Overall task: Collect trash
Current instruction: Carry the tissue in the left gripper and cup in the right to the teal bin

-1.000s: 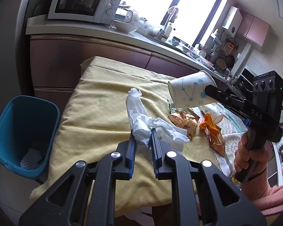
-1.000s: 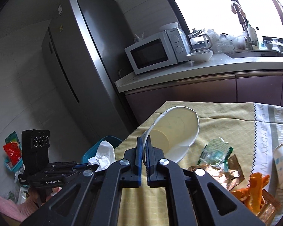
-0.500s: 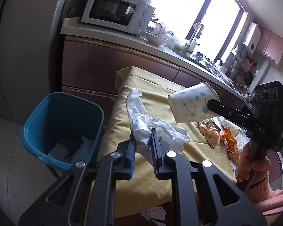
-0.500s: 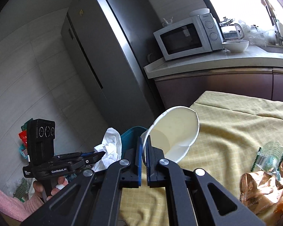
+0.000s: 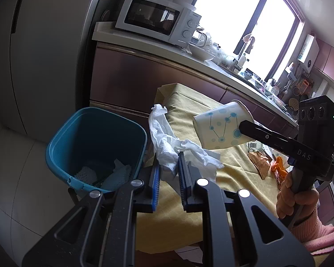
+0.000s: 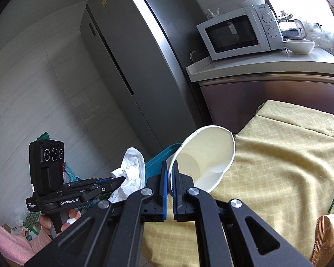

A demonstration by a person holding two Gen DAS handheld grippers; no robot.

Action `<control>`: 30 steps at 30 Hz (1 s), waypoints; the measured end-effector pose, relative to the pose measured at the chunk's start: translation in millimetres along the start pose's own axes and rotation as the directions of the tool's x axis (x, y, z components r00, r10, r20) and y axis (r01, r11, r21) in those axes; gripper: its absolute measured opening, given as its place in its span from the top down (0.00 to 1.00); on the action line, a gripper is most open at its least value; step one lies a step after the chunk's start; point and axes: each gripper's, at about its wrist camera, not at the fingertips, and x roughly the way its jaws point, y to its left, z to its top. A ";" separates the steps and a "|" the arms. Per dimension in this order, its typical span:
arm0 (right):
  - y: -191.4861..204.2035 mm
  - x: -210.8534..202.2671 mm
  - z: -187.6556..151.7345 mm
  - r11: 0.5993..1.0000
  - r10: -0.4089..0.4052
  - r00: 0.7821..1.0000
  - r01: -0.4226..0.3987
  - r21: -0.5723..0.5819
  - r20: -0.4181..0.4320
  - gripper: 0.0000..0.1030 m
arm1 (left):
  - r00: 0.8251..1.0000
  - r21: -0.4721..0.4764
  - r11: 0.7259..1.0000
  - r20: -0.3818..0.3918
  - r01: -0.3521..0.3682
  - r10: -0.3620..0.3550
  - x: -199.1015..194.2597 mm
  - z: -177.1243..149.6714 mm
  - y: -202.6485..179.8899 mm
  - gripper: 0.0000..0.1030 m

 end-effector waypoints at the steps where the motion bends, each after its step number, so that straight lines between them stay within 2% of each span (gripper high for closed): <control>1: 0.2 2.6 0.4 1.000 0.002 1.000 -0.002 -0.001 -0.003 0.97 | 1.000 -0.002 1.000 0.001 -0.003 0.003 0.2 0.6 0.9 0.85; 30: 15.8 53.7 5.6 0.999 0.041 0.996 -0.043 -0.031 -0.079 0.97 | 0.993 -0.021 0.993 0.013 -0.114 0.114 3.7 8.2 29.0 0.85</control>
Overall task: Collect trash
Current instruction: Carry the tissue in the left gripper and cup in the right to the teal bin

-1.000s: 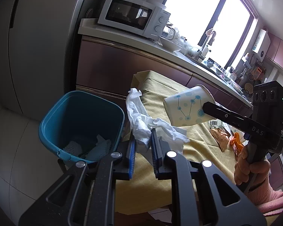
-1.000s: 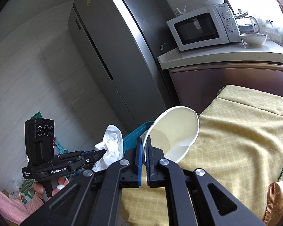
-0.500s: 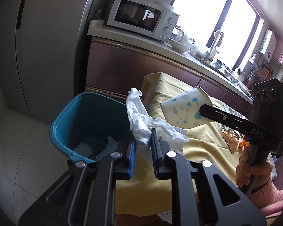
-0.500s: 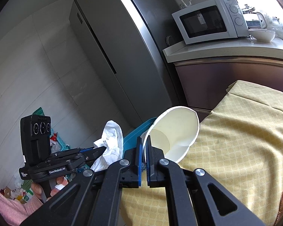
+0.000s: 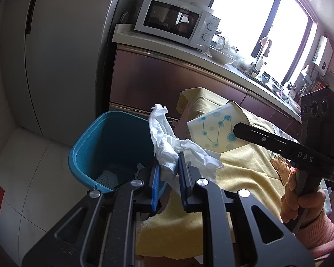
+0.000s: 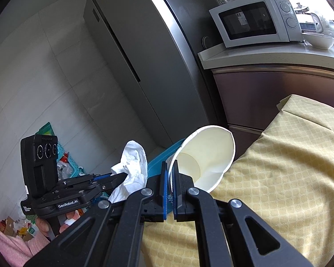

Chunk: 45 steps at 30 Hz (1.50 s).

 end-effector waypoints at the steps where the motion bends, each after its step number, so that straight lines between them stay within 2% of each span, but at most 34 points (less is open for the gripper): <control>1: 1.2 1.3 0.9 1.000 -0.001 1.000 0.001 -0.004 -0.003 0.97 | 1.000 -0.002 1.000 -0.001 -0.003 0.003 0.9 0.1 1.5 0.85; 13: 5.4 26.5 8.6 1.000 0.001 0.999 -0.002 -0.017 -0.052 0.97 | 0.998 -0.025 0.998 -0.017 -0.061 0.061 16.2 4.0 21.8 0.85; 29: 7.6 65.9 10.2 0.999 -0.033 0.992 0.032 -0.014 -0.120 0.97 | 0.994 -0.046 0.994 -0.050 -0.097 0.095 46.6 6.6 37.4 0.85; 45: 5.7 108.5 13.1 0.998 -0.059 0.974 0.052 -0.036 -0.220 0.97 | 0.986 -0.057 0.991 -0.116 -0.124 0.116 79.6 0.2 44.1 0.85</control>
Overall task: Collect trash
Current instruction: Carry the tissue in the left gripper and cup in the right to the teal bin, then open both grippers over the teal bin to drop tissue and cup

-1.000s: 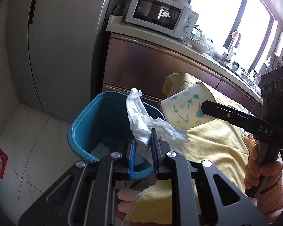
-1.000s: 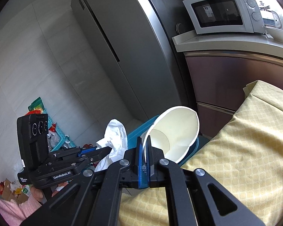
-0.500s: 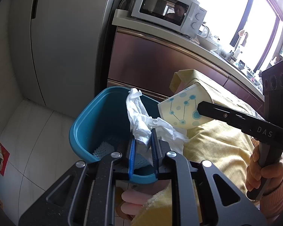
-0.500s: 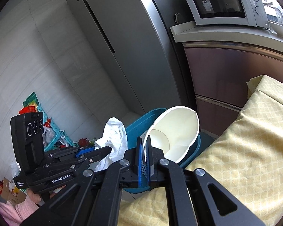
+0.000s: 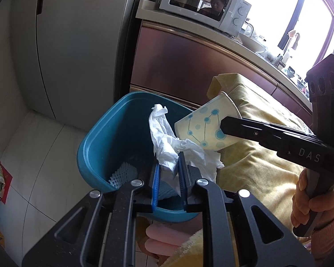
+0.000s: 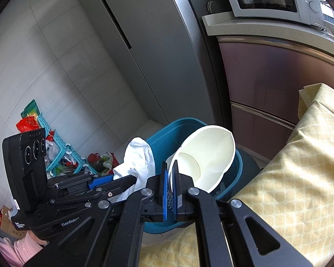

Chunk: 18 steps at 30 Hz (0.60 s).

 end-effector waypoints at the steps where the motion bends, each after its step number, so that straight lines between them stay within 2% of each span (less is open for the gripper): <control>1: 0.3 3.6 1.1 1.000 -0.004 1.000 0.004 -0.004 -0.008 0.97 | 1.000 0.000 1.000 -0.006 -0.003 0.003 3.4 0.4 0.4 0.85; 6: 0.7 22.0 5.4 1.000 -0.020 0.999 0.020 -0.007 -0.044 0.96 | 0.999 -0.006 1.000 -0.034 -0.028 0.028 20.7 2.1 2.3 0.84; 9: -0.1 28.8 7.8 1.000 -0.021 0.998 0.021 0.009 -0.061 0.92 | 0.998 -0.011 0.999 -0.048 -0.048 0.047 32.1 3.0 4.7 0.83; 14: -1.8 26.5 9.3 1.000 -0.019 0.999 0.020 0.018 -0.045 0.90 | 0.996 -0.014 0.998 -0.059 -0.061 0.061 51.1 2.6 7.0 0.83; 18: -2.8 15.8 5.4 1.000 -0.009 0.999 0.009 0.017 -0.032 0.88 | 0.996 -0.018 0.998 -0.061 -0.066 0.065 62.0 2.1 6.1 0.77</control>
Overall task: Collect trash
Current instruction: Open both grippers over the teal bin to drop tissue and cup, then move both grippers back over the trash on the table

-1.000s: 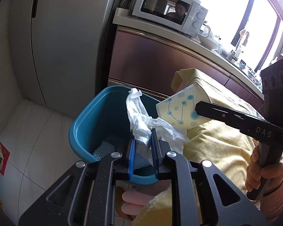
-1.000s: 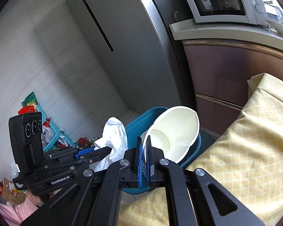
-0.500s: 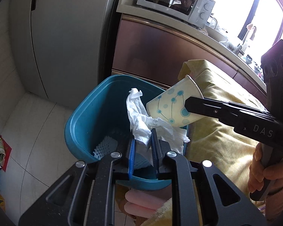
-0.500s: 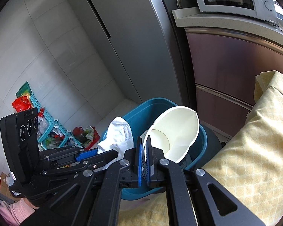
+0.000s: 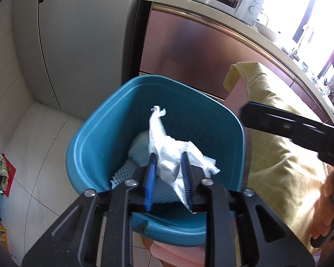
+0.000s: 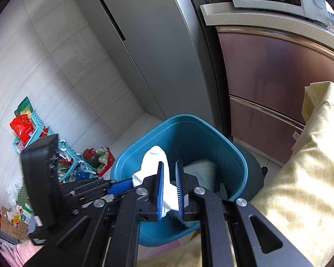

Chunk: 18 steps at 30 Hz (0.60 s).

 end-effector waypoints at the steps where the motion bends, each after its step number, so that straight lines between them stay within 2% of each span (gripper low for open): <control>1: -0.9 -4.1 -1.7 1.000 0.004 1.000 -0.004 0.002 0.007 0.88 | 1.000 -0.001 1.000 0.000 0.001 -0.001 0.2 -2.1 1.4 0.76; 7: -9.3 -38.3 -12.1 1.000 0.017 0.998 -0.018 0.012 0.055 0.83 | 1.000 0.009 1.000 0.009 0.009 -0.009 0.6 -3.3 -4.7 0.72; 10: -14.4 -59.6 -19.0 1.000 0.020 0.996 -0.021 0.017 0.087 0.81 | 0.999 0.024 1.000 0.026 0.020 -0.021 -8.7 -3.7 -11.3 0.72; 12: -17.0 -75.8 -26.2 1.000 0.010 0.993 -0.012 0.016 0.116 0.79 | 0.998 0.047 0.998 0.050 0.029 -0.031 -19.3 -3.9 -20.2 0.69; 13: -18.5 -83.5 -30.4 1.000 0.006 0.992 -0.008 0.018 0.127 0.76 | 0.997 0.060 0.998 0.063 0.035 -0.039 -25.4 -4.2 -25.8 0.68; 18: -26.7 -121.3 -53.7 0.999 -0.031 0.984 0.026 0.035 0.177 0.75 | 0.986 0.136 0.986 0.118 0.097 -0.114 -56.6 -8.3 -59.5 0.65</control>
